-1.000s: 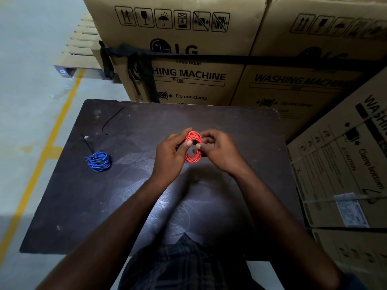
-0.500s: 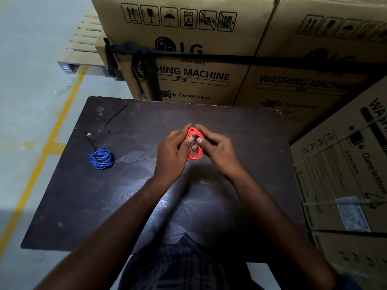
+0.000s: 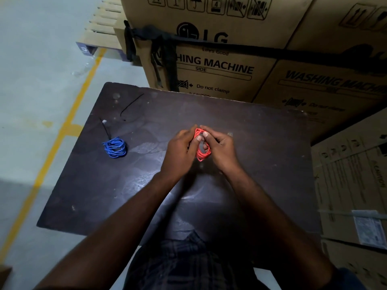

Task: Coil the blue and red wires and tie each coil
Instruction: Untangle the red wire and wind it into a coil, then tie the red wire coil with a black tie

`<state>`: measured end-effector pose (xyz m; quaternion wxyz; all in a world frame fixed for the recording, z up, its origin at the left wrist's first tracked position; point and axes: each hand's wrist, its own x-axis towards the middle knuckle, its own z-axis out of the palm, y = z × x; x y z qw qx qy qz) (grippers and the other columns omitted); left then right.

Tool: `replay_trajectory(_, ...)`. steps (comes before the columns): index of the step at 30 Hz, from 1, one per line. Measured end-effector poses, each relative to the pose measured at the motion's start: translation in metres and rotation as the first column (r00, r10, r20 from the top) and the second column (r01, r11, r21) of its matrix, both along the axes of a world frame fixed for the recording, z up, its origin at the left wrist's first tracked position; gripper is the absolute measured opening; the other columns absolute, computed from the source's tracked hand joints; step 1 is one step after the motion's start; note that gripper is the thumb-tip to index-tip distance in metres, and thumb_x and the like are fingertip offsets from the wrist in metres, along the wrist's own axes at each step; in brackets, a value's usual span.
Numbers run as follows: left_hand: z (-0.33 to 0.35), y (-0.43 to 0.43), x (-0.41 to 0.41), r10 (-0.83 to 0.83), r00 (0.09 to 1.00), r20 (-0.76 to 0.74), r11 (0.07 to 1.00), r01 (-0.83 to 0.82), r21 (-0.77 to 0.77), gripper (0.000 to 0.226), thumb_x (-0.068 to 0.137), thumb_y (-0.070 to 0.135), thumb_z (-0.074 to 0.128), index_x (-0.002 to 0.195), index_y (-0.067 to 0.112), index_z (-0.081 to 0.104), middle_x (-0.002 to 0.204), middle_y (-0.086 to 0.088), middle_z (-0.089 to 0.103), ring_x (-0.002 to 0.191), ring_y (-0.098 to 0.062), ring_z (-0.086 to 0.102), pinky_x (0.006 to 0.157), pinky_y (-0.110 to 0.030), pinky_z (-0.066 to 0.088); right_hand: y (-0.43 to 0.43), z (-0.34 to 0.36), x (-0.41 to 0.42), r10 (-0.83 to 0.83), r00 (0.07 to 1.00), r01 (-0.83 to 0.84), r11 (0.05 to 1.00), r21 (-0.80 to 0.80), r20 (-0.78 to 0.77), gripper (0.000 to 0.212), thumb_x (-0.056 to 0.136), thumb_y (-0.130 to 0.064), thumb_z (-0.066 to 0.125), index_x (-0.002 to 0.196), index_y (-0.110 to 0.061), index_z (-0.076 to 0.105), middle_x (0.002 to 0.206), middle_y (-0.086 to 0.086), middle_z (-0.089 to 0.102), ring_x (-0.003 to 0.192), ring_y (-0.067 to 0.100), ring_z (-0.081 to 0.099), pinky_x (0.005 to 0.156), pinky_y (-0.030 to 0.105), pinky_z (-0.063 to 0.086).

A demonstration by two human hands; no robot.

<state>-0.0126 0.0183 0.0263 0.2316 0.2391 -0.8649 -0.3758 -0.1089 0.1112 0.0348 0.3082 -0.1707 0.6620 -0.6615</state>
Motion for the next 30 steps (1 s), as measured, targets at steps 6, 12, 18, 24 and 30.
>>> replay_trajectory(6,-0.028,-0.033,-0.006,0.037,0.985,0.171,0.999,-0.035,-0.012,0.042,0.099,0.036,0.042,0.13,0.014,0.059,0.118,-0.008,0.067,0.107,-0.016,0.059,0.089,-0.017,0.038,-0.042,-0.031,-0.004,-0.016,0.997,0.025,0.992,0.123,-0.075,0.024,0.094,-0.006,0.055,0.115,-0.003,0.068,0.103,-0.003,0.068,0.086,-0.007,0.064,0.082,0.01,0.047)
replay_trajectory(12,-0.041,-0.07,-0.004,0.118,0.972,0.205,0.985,-0.14,0.1,0.043,0.099,0.037,0.048,0.127,0.007,0.062,0.124,-0.011,0.065,0.116,-0.02,0.057,0.096,-0.016,0.035,-0.076,-0.06,-0.013,0.065,0.977,-0.023,0.979,0.205,-0.203,0.022,0.092,-0.004,0.057,0.109,-0.003,0.071,0.101,-0.005,0.067,0.094,0.003,0.062,0.086,0.013,0.045)
replay_trajectory(18,-0.07,-0.131,-0.006,0.248,0.894,0.374,0.934,-0.323,0.152,0.044,0.094,0.035,0.055,0.127,0.006,0.061,0.124,-0.014,0.065,0.112,-0.025,0.061,0.093,-0.025,0.043,-0.105,-0.083,-0.022,0.132,0.958,-0.061,0.962,0.267,-0.255,0.02,0.09,-0.008,0.058,0.1,-0.005,0.074,0.091,-0.006,0.069,0.085,0.005,0.062,0.081,0.021,0.048)
replay_trajectory(24,-0.093,-0.191,-0.008,0.294,0.776,0.558,0.934,-0.358,0.008,0.023,0.089,0.025,0.057,0.094,0.004,0.063,0.101,-0.023,0.065,0.101,-0.038,0.06,0.082,-0.038,0.044,-0.123,-0.104,-0.025,0.203,0.954,-0.124,0.937,0.325,-0.22,0.026,0.088,-0.016,0.057,0.106,-0.008,0.073,0.099,0.006,0.074,0.091,0.012,0.065,0.09,0.03,0.05)
replay_trajectory(30,-0.092,-0.218,-0.009,0.401,0.74,0.54,0.912,-0.378,-0.159,0.03,0.092,0.021,0.054,0.116,0.005,0.062,0.121,-0.022,0.058,0.114,-0.036,0.052,0.096,-0.037,0.034,-0.127,-0.118,-0.027,0.22,0.952,-0.141,0.931,0.336,-0.211,0.025,0.088,-0.012,0.058,0.108,-0.01,0.073,0.096,0.002,0.073,0.091,0.018,0.069,0.087,0.033,0.054)
